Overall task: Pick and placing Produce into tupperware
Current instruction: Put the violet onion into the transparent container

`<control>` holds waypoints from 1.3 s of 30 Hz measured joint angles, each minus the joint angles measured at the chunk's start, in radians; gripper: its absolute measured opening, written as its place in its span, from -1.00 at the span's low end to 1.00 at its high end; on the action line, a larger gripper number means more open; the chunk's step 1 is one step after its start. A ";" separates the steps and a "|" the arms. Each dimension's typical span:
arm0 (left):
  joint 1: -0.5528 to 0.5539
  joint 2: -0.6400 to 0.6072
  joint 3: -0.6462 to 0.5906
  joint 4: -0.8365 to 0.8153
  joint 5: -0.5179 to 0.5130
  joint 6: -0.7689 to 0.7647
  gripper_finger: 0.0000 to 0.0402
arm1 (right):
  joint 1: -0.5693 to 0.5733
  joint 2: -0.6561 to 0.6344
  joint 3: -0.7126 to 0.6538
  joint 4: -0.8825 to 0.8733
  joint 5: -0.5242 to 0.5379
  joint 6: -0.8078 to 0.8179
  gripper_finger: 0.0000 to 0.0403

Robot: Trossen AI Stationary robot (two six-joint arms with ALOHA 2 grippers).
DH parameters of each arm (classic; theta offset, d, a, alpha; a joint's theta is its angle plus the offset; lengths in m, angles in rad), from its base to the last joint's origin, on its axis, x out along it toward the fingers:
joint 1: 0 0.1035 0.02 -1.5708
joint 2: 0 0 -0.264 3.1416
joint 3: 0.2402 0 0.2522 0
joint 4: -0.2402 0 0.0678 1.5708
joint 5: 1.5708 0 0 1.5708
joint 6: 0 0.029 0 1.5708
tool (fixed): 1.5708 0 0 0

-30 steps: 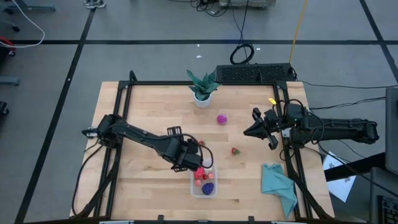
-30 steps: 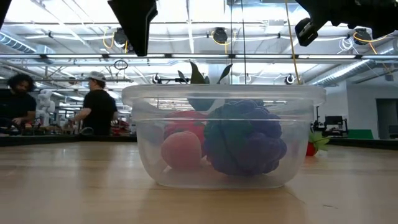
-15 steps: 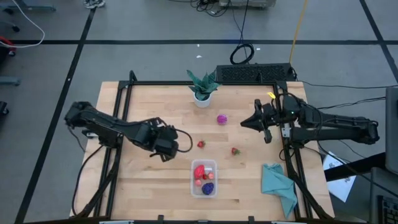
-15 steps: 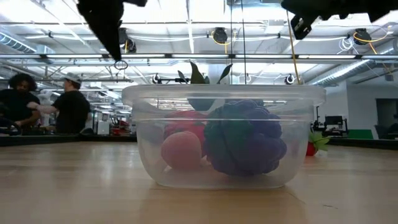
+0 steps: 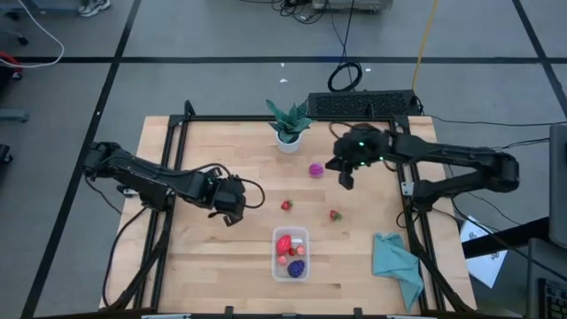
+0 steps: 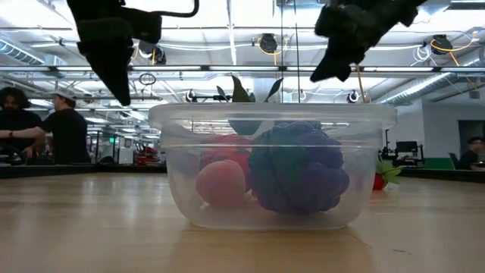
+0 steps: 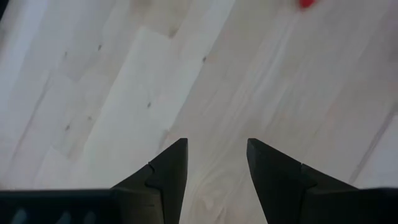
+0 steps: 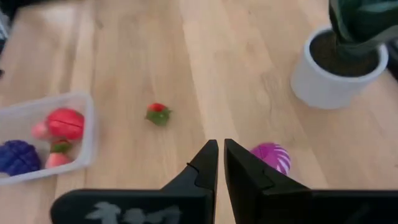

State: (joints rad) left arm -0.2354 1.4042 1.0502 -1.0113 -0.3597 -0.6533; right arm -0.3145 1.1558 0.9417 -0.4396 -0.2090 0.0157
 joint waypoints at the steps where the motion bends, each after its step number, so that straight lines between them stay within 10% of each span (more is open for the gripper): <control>1: 0.001 0.001 -0.003 -0.003 -0.002 0.004 -0.15 | -0.003 0.027 0.018 -0.010 0.000 -0.002 -0.91; 10: 0.001 0.001 -0.004 0.026 -0.016 0.039 -0.15 | -0.040 0.227 0.132 -0.164 -0.001 -0.036 -0.81; 27: 0.001 0.001 -0.004 0.028 -0.016 0.039 -0.15 | -0.111 0.284 0.164 -0.201 -0.003 -0.024 0.17; 39: 0.001 0.001 -0.004 0.023 -0.017 0.047 -0.15 | -0.114 0.305 0.256 -0.323 0.057 -0.071 0.21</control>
State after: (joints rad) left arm -0.2348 1.4048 1.0462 -0.9879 -0.3763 -0.6063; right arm -0.4286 1.4606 1.1979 -0.7622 -0.1516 -0.0549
